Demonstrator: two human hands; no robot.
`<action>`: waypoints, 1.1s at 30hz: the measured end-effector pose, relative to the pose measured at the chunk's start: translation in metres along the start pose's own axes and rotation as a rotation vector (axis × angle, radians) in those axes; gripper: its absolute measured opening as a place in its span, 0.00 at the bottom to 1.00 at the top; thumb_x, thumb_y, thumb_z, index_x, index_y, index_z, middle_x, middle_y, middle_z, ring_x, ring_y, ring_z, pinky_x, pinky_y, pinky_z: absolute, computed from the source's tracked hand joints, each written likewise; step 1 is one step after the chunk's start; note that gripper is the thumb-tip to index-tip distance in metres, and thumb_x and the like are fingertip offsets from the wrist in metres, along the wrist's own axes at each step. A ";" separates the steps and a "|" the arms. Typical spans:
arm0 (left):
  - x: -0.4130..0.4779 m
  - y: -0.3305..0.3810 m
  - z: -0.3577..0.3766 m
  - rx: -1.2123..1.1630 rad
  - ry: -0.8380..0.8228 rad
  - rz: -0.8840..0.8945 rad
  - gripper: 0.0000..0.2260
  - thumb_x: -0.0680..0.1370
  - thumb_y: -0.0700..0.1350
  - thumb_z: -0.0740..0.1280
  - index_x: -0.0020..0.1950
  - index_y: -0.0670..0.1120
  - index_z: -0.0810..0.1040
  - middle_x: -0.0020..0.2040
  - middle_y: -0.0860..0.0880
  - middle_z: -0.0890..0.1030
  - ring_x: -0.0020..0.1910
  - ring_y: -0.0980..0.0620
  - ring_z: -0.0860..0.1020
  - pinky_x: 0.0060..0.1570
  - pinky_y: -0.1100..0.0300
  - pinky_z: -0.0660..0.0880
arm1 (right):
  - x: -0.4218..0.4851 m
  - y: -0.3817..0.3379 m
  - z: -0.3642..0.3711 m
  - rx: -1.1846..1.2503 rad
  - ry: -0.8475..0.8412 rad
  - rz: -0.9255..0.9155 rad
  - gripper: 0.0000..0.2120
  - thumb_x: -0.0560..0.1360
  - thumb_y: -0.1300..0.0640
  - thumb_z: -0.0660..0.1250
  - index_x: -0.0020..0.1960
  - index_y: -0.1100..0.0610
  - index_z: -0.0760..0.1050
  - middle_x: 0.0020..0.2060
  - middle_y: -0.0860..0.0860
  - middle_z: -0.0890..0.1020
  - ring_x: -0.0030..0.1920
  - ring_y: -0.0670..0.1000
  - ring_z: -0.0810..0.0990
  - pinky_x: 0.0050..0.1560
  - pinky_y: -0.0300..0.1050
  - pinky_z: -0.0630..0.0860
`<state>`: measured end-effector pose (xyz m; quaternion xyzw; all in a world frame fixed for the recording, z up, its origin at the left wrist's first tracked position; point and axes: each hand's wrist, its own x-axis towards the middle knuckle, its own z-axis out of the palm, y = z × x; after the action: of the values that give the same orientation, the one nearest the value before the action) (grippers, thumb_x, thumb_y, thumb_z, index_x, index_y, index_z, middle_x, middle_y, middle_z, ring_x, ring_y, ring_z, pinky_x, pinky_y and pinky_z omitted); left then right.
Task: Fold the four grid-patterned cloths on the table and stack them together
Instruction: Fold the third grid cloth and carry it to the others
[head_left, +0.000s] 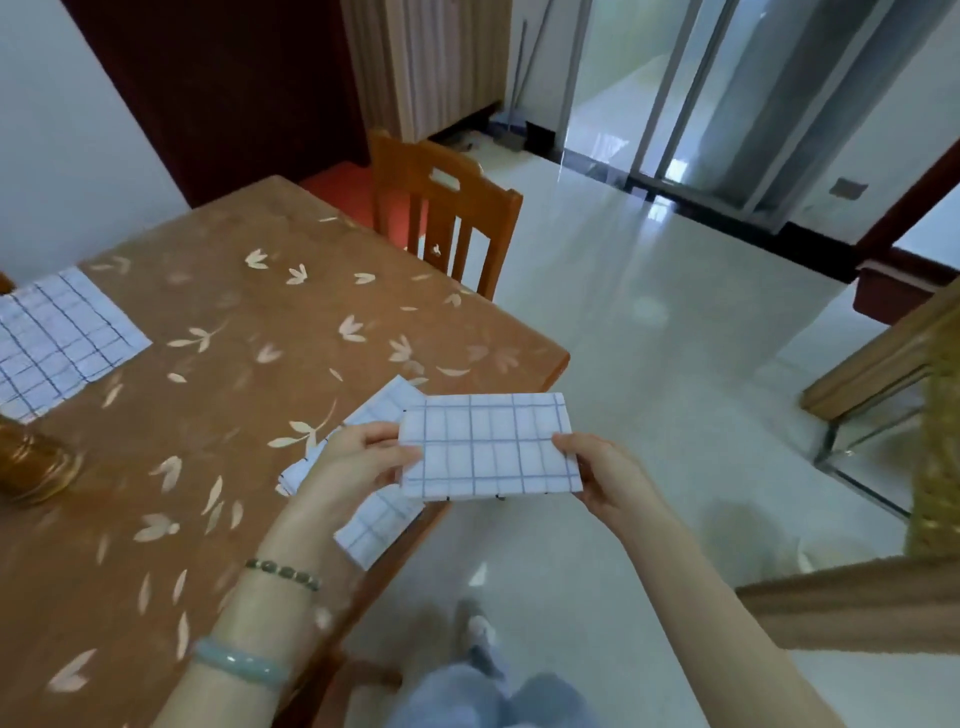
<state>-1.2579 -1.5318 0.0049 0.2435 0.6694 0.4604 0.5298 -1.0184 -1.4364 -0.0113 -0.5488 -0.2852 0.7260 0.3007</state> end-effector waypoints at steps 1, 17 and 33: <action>0.021 0.005 -0.002 0.028 0.021 -0.007 0.12 0.73 0.30 0.68 0.56 0.36 0.79 0.44 0.43 0.84 0.38 0.51 0.82 0.36 0.63 0.78 | 0.014 -0.009 0.004 0.007 0.011 0.012 0.04 0.73 0.66 0.66 0.45 0.67 0.77 0.38 0.59 0.83 0.34 0.52 0.83 0.32 0.42 0.79; 0.239 0.027 0.001 0.112 0.286 -0.082 0.09 0.70 0.32 0.73 0.46 0.44 0.81 0.43 0.45 0.82 0.44 0.50 0.80 0.45 0.62 0.77 | 0.192 -0.036 0.035 -0.246 -0.084 0.374 0.08 0.72 0.67 0.67 0.52 0.62 0.77 0.38 0.58 0.84 0.39 0.55 0.83 0.40 0.48 0.82; 0.301 0.000 0.002 0.529 0.217 -0.020 0.06 0.72 0.34 0.72 0.47 0.40 0.80 0.36 0.50 0.77 0.33 0.57 0.74 0.30 0.74 0.70 | 0.228 0.003 0.047 -0.600 0.016 0.460 0.11 0.70 0.64 0.73 0.35 0.63 0.72 0.27 0.57 0.77 0.22 0.50 0.72 0.24 0.38 0.69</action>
<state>-1.3526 -1.2858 -0.1413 0.3161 0.8213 0.2878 0.3777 -1.1138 -1.2715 -0.1451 -0.6677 -0.3523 0.6545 -0.0419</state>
